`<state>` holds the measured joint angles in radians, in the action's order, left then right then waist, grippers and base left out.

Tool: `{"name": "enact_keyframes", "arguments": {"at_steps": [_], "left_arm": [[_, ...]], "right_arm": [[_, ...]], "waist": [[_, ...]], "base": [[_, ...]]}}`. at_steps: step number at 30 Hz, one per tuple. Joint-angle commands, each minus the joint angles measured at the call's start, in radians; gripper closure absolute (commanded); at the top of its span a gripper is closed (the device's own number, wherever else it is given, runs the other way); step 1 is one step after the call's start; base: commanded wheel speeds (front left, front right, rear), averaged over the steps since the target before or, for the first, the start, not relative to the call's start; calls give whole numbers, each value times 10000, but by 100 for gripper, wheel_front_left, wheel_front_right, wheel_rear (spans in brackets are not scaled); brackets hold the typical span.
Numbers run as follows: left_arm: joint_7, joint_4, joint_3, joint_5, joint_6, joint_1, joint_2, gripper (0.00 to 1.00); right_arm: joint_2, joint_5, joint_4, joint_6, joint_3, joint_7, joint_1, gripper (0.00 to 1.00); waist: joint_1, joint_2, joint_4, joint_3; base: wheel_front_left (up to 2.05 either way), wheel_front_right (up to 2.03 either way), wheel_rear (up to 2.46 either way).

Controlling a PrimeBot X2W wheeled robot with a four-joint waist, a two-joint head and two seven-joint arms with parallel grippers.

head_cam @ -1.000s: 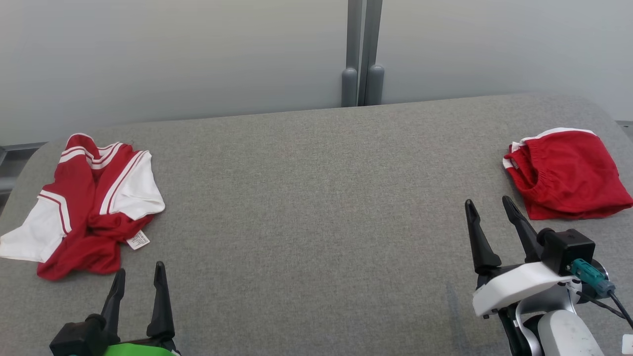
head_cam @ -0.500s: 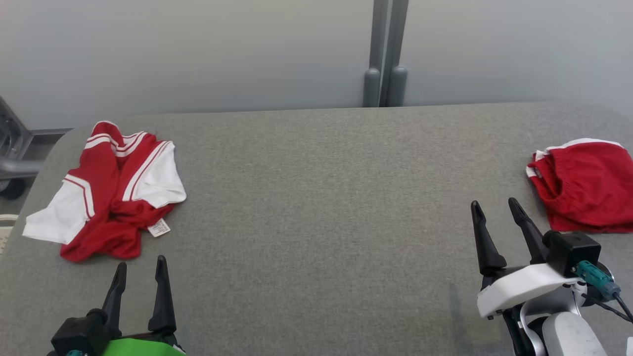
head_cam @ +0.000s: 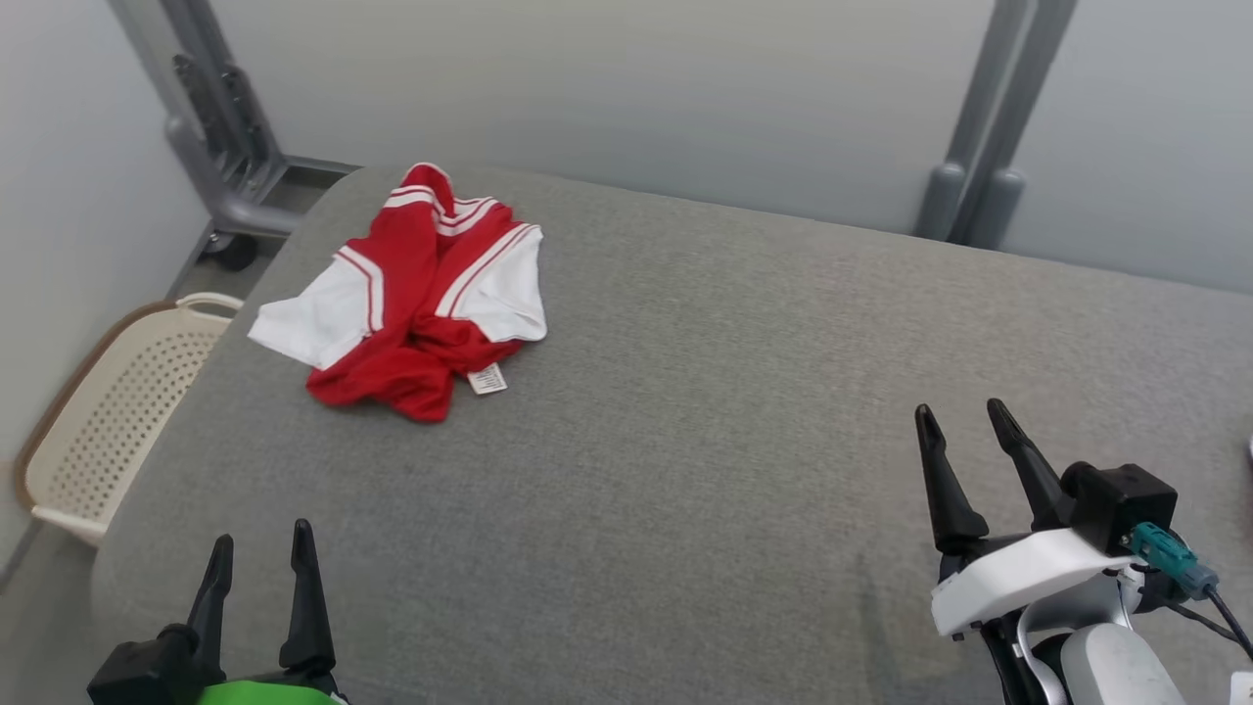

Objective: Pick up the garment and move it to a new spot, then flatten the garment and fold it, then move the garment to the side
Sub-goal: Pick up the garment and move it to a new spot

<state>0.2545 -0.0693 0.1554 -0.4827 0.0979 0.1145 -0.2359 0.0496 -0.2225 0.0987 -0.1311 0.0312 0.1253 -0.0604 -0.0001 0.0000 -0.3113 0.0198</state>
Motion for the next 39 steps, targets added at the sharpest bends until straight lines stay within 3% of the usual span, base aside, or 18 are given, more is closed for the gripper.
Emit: {"name": "enact_keyframes", "arguments": {"at_steps": [1,6,12,28,39], "left_arm": [[-61,162,1,31,88,183,-54,0],[-177,421,-26,-15,159,386,-150,0],[-386,722,-30,-19,280,512,-260,0],[-505,941,-75,-242,152,491,-471,0],[-1322,1330,-256,-141,-279,-1520,-1476,0]], "right_arm": [[17,-72,77,6,6,91,176,0],[20,-207,249,6,92,170,222,0],[22,-313,448,6,213,274,236,0],[23,-366,562,6,306,438,161,0],[26,-43,180,6,217,291,-187,0]], "waist": [[1,0,-1418,-26],[1,0,-1809,27],[1,0,-1813,200],[1,0,-897,226],[1,0,-212,-356]], "base": [[0,0,0],[0,0,0],[0,0,0],[0,0,0],[0,0,0]]}}
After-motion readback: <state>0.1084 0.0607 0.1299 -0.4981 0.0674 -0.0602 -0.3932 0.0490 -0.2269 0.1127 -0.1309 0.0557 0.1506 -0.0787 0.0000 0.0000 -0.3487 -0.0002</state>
